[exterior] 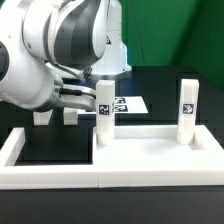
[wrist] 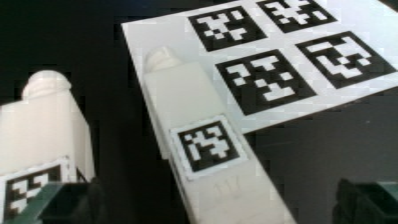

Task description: Assemble desk

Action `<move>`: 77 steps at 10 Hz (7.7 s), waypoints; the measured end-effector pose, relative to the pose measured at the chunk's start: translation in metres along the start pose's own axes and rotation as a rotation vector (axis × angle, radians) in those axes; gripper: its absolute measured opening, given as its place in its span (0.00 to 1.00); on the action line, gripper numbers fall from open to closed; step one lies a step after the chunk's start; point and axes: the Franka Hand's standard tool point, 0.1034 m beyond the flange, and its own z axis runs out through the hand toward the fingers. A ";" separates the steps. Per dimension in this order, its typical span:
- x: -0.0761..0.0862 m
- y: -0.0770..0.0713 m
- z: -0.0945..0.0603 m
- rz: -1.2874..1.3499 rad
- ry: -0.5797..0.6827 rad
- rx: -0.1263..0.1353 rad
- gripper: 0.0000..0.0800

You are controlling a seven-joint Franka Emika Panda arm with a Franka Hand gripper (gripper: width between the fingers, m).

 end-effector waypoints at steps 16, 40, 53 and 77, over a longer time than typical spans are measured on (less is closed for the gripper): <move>0.001 0.003 0.000 0.019 0.009 0.012 0.81; -0.013 -0.003 -0.005 -0.015 0.035 0.079 0.81; 0.012 -0.004 0.021 -0.003 0.027 0.049 0.36; -0.120 -0.158 -0.157 0.070 0.640 0.094 0.36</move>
Offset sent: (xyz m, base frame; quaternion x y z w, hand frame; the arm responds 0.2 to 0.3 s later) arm 0.0005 0.0131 -0.0136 0.0157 0.0061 0.0092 0.9998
